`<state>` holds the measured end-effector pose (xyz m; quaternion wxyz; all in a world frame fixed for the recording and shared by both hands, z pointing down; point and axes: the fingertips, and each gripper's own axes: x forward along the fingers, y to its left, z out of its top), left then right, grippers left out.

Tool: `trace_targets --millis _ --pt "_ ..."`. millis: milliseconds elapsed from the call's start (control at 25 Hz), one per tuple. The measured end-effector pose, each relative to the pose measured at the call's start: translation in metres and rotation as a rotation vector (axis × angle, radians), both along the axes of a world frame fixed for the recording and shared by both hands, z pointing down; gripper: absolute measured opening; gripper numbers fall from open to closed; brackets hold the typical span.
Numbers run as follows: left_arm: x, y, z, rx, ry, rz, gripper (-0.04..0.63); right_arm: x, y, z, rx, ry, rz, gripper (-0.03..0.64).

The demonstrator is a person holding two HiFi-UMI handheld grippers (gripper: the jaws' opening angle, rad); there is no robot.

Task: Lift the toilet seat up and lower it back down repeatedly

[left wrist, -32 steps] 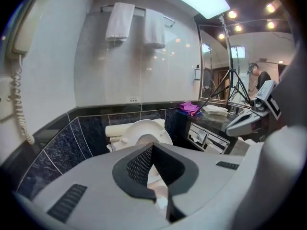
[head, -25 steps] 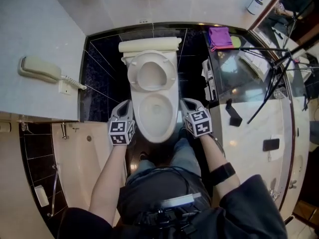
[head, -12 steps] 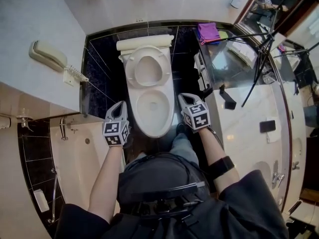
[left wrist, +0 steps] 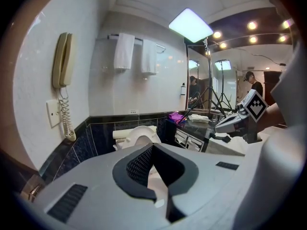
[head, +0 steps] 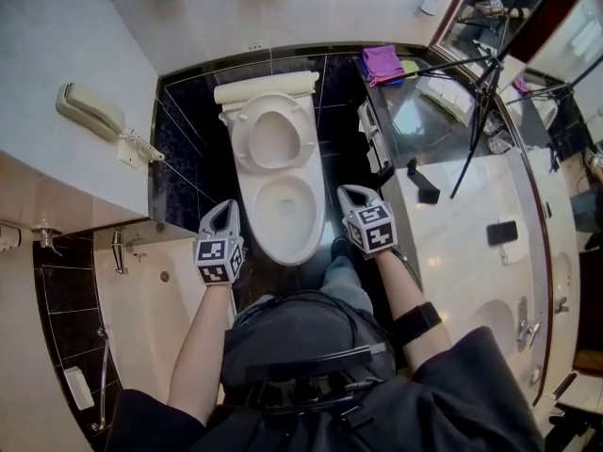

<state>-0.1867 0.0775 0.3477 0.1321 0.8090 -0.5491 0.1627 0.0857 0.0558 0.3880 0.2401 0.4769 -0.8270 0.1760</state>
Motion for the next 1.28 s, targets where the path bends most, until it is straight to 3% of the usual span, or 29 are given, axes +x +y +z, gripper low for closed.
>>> trace_targets --millis 520,760,1000,1280 --pt "0.001 -0.007 0.006 -0.025 0.009 -0.015 0.0 0.002 -0.008 0.005 0.004 0.011 -0.009 0.017" --pt "0.0 -0.021 0.014 -0.039 0.004 -0.02 0.0 -0.001 -0.033 -0.001 0.038 0.133 -0.047 0.02" --pt "-0.001 -0.05 0.021 -0.052 0.02 -0.05 0.0 -0.005 -0.081 0.004 0.071 0.258 -0.136 0.082" --pt "0.004 -0.101 0.03 -0.055 0.002 -0.078 0.0 -0.009 -0.153 0.02 0.07 0.302 -0.202 0.16"
